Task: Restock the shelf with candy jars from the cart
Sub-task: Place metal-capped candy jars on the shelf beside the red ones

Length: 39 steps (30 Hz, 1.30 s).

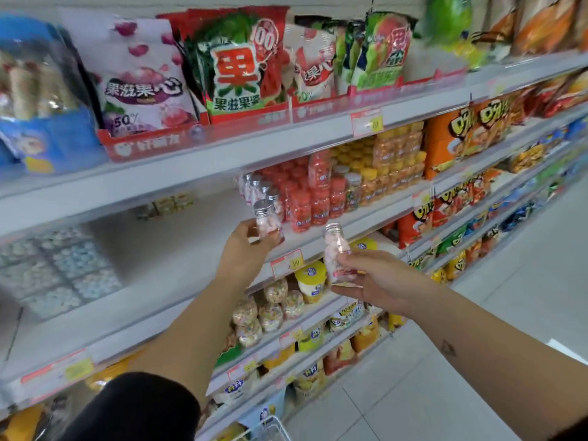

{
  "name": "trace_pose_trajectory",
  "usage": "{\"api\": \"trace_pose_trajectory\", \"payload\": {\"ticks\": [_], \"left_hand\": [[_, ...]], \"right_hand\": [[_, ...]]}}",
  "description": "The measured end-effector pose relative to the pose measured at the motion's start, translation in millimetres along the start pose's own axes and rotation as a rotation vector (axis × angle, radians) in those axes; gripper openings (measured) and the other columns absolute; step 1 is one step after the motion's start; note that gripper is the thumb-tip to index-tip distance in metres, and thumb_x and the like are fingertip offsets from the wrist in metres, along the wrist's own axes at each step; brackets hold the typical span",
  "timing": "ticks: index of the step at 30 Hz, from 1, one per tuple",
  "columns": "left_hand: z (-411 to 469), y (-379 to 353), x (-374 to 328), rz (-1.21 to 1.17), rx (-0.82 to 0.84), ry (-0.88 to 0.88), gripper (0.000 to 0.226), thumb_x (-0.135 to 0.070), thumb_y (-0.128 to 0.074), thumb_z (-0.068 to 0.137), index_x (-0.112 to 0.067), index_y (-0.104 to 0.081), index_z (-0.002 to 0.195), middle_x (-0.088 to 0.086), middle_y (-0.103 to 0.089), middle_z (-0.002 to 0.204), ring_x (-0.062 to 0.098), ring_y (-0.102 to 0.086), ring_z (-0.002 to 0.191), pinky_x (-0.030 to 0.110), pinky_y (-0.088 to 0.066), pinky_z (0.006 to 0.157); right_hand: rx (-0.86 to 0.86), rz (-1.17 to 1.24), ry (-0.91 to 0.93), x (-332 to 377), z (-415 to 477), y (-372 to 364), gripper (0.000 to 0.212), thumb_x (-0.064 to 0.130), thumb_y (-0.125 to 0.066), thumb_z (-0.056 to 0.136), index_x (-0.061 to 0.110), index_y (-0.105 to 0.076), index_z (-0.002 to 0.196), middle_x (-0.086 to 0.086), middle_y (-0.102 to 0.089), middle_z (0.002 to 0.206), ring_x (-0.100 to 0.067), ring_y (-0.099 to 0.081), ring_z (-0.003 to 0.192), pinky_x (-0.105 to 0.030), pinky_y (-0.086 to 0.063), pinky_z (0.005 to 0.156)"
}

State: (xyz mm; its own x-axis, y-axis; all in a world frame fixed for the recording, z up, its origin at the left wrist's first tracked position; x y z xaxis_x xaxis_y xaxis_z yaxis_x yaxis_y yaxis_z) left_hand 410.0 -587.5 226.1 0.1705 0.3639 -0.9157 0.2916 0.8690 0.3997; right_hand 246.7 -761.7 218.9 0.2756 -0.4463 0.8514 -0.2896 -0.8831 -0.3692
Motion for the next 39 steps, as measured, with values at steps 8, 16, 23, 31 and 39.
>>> {"api": "trace_pose_trajectory", "payload": {"ticks": [8, 16, 23, 31, 39], "left_hand": [[60, -33, 9, 0.222, -0.079, -0.039, 0.043, -0.035, -0.073, 0.087, -0.019, -0.059, 0.125, -0.003, -0.066, 0.112, 0.01, -0.064, 0.082, 0.024, -0.044, 0.063], [66, -38, 20, 0.276, -0.115, 0.032, 0.039, -0.032, -0.076, 0.086, -0.023, -0.053, 0.116, -0.009, -0.066, 0.103, 0.007, -0.065, 0.079, 0.027, -0.048, 0.062], [71, -43, 17, 0.299, -0.141, 0.023, 0.039, -0.031, -0.08, 0.081, -0.023, -0.052, 0.108, -0.006, -0.065, 0.103, 0.011, -0.066, 0.082, 0.036, -0.055, 0.077], [42, -23, -6, 0.321, -0.243, -0.103, 0.045, -0.039, -0.073, 0.086, -0.023, -0.051, 0.121, -0.008, -0.051, 0.12, 0.012, -0.06, 0.095, 0.033, -0.053, 0.075], [-12, 7, -11, -0.117, 0.288, -0.073, 0.034, -0.029, -0.067, 0.093, -0.027, -0.059, 0.126, -0.012, -0.068, 0.118, 0.004, -0.07, 0.097, 0.023, -0.056, 0.086]], "right_hand": [[-0.015, -0.066, 0.014, 27, 38, 34, 0.01, 0.012, -0.066, 0.092, 0.004, -0.068, 0.098, -0.011, -0.063, 0.083, -0.021, -0.068, 0.082, -0.047, -0.053, 0.098], [-0.014, -0.072, -0.009, 34, 55, 49, 0.013, 0.012, -0.066, 0.092, 0.005, -0.068, 0.103, -0.008, -0.068, 0.081, -0.019, -0.068, 0.082, -0.046, -0.053, 0.098], [-0.005, -0.079, -0.032, 29, 63, 51, 0.025, 0.014, -0.066, 0.091, 0.002, -0.067, 0.114, -0.012, -0.068, 0.091, -0.02, -0.069, 0.086, -0.044, -0.052, 0.1], [-0.004, -0.265, 0.033, 26, 67, 38, 0.022, 0.016, -0.068, 0.091, 0.014, -0.07, 0.113, -0.008, -0.074, 0.105, -0.021, -0.071, 0.095, -0.039, -0.053, 0.097], [0.043, -0.617, 0.419, 28, 80, -66, 0.024, 0.024, -0.077, 0.084, 0.024, -0.073, 0.108, 0.003, -0.076, 0.099, -0.011, -0.071, 0.094, -0.032, -0.056, 0.088]]}}
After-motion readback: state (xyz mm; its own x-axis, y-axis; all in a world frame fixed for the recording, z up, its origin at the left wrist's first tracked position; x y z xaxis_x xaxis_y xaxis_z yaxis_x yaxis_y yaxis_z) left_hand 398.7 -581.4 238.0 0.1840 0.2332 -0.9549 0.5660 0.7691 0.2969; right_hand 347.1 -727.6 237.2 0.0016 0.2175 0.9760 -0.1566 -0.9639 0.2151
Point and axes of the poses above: each hand's wrist, its own z-axis towards the middle knuckle, its own y-axis out of the back of the hand, x = y × z, the point moved 5 cm from there along z, towards the middle knuckle
